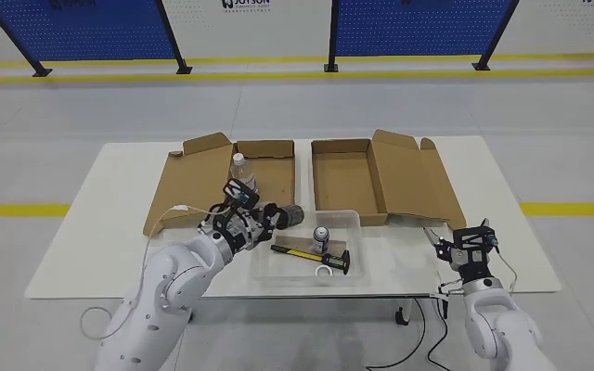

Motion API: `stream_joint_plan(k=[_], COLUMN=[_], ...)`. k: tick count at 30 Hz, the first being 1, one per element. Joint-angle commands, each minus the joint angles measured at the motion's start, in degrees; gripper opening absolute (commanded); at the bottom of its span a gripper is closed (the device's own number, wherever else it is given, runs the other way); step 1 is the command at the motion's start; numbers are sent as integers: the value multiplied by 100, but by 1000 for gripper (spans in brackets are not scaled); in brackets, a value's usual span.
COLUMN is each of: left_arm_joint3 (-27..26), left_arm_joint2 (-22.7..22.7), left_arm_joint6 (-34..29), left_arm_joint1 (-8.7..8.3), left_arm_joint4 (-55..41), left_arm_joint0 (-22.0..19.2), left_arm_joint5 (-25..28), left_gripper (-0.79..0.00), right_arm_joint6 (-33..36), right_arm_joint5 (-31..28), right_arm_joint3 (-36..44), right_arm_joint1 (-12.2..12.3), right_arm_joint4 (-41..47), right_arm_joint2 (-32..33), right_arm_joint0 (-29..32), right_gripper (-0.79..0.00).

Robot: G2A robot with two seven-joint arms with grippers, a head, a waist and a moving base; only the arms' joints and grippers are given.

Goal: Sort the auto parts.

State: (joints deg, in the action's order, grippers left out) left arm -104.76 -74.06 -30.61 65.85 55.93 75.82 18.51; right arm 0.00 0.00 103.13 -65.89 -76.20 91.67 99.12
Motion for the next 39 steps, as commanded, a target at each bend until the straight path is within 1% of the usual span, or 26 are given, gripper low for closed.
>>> stream_joint_plan(k=[1,4,7,9,11,23,25,32,39], left_arm_joint3=[182,486,738,892,1036,1799,1934,2327,2610], left_arm_joint2=[10,67,157,217,275,553,569,644,726], left_arm_joint6=[113,254,275,253,241,288,227,93,-75], left_arm_joint1=[11,47,76,106,123,204,222,265,325], left_arm_joint4=[146,220,484,427,527,1123,1149,1333,1424], left_arm_joint0=[-129,-307,-476,-559,-654,-1004,-1059,-1221,-1348], left_arm_joint5=[-183,-573,-968,-1206,-1343,-1784,-1931,-2133,-2424], left_gripper=[-785,-785,-785,-785,-785,-785,-785,-785,-785], right_arm_joint6=[0,0,0,0,0,0,0,0,0], right_arm_joint5=[0,0,0,0,0,0,0,0,0], right_arm_joint3=[0,0,0,0,0,0,0,0,0], right_arm_joint1=[0,0,0,0,0,0,0,0,0], right_arm_joint4=[0,0,0,0,0,0,0,0,0], right_arm_joint2=[0,0,0,0,0,0,0,0,0], right_arm_joint0=[0,0,0,0,0,0,0,0,0], right_gripper=[0,0,0,0,0,0,0,0,0])
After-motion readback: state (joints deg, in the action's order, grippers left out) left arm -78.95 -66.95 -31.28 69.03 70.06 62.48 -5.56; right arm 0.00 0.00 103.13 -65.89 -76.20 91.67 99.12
